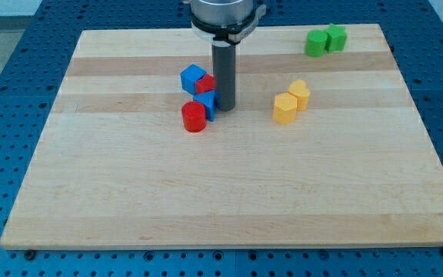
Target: Place your arm at the top right corner
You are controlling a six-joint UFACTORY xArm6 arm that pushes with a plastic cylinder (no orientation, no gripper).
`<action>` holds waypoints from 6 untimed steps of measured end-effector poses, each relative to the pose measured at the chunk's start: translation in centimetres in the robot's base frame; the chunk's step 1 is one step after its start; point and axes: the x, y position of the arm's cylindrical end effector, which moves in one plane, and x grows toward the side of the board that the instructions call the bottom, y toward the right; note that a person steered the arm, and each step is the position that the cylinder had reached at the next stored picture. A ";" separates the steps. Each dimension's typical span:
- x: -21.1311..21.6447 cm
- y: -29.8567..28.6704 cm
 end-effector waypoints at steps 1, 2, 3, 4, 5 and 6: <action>-0.3 0.2; -3.4 4.9; -3.4 11.7; -6.7 19.2; -8.9 23.8; -13.6 27.0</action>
